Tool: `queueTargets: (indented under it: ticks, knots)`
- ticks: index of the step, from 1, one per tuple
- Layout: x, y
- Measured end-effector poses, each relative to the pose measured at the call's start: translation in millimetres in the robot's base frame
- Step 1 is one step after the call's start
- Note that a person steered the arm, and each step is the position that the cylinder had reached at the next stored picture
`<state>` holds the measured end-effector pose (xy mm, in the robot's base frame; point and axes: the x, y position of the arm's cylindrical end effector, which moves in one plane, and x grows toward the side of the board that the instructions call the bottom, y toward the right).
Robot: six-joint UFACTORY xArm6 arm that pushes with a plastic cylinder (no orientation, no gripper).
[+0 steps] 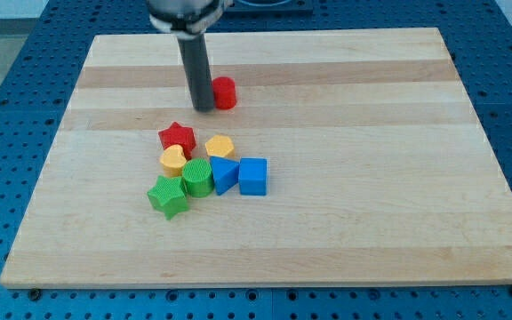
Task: Place the red star above the yellow heart
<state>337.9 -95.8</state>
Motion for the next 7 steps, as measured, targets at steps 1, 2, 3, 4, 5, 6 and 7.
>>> queueTargets:
  ticks: [1, 2, 3, 4, 5, 6, 7]
  knots:
    - [-11, -1]
    - [-11, -1]
    - [0, -45]
    - [25, -120]
    - [79, -147]
    - [148, -146]
    - [146, -142]
